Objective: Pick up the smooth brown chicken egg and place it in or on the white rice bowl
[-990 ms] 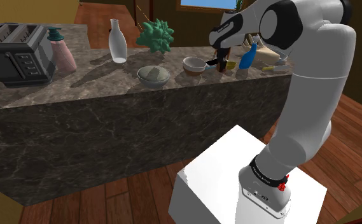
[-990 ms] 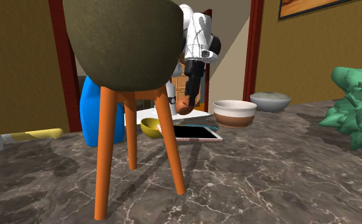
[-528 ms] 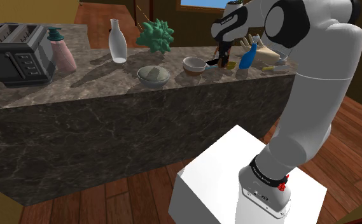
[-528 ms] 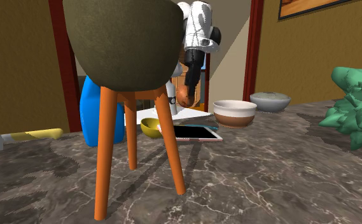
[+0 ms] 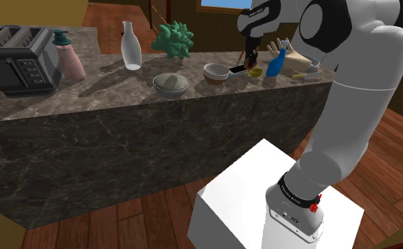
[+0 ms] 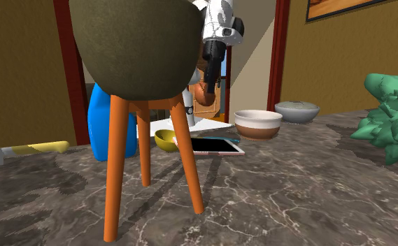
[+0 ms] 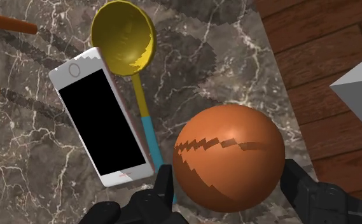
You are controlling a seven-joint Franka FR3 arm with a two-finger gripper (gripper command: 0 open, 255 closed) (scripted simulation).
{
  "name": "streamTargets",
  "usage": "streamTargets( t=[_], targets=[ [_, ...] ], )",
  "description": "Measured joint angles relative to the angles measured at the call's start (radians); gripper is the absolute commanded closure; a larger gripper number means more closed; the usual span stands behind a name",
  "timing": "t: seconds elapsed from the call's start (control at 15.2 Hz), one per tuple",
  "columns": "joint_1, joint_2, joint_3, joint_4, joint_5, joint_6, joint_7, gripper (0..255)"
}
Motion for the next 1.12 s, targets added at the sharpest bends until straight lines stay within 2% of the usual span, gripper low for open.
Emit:
streamTargets(
  t=[0.59,1.12],
  targets=[
    [0.003,-0.027,-0.005,0.086,-0.009,-0.109,-0.008,255],
    [0.118,-0.073,0.038,0.054,-0.070,-0.146,0.162,255]
  ],
)
